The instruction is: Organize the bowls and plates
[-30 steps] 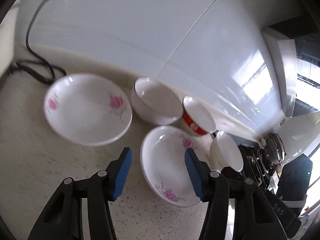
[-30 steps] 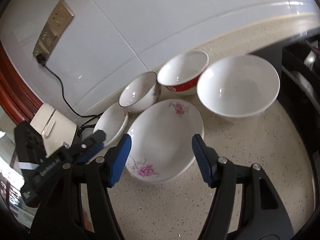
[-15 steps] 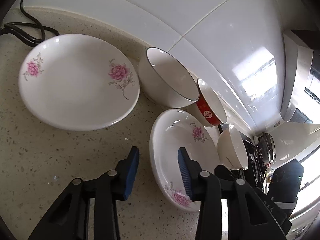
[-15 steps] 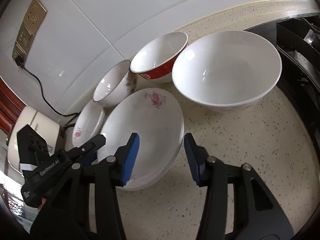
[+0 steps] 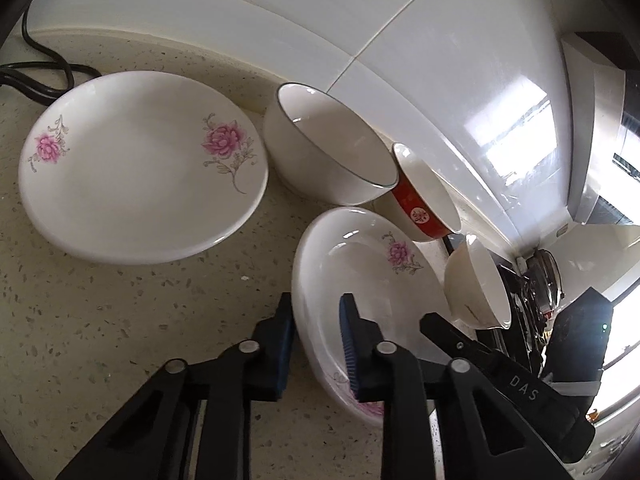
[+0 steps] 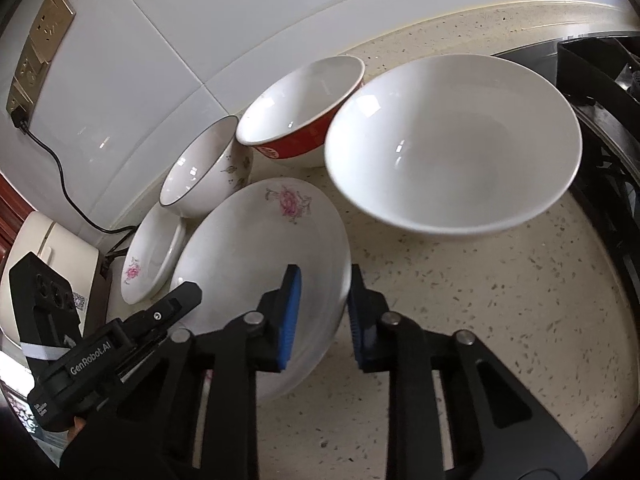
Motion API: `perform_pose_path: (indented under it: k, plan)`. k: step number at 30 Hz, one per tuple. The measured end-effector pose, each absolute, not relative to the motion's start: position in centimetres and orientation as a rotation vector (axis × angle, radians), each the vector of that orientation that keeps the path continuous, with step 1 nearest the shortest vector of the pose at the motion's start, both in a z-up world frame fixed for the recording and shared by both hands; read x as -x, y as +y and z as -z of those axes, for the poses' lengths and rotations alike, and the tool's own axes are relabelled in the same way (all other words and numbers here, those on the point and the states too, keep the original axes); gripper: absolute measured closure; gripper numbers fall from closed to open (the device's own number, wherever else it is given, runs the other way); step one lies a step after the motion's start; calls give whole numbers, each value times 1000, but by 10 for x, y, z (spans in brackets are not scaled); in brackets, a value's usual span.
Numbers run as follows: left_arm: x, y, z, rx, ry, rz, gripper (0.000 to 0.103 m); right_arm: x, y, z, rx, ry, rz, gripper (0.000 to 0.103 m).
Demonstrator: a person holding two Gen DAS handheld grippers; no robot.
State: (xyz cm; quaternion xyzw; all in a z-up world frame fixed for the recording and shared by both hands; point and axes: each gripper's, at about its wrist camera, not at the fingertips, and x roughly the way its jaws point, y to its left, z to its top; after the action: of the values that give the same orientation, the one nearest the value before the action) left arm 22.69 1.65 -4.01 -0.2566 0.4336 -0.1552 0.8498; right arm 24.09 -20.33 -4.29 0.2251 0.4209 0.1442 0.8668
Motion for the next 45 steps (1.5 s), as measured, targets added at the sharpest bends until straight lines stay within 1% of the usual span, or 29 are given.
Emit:
perform_pose_path:
  k: [1,3,14,45]
  plan:
    - [-227,17,41,541,915,323,89,-241,-204,43,-467,881,-298,82]
    - [-227,19,42,535,919,312,92,-240,-203,42,-450,882,-290,85]
    - [-223,24,39,512,925,271,93,-234,-189,38,-386,871,-300,87]
    - [-198,36,5,465,890,219,93,-216,-203,17,-400,816,-380,87]
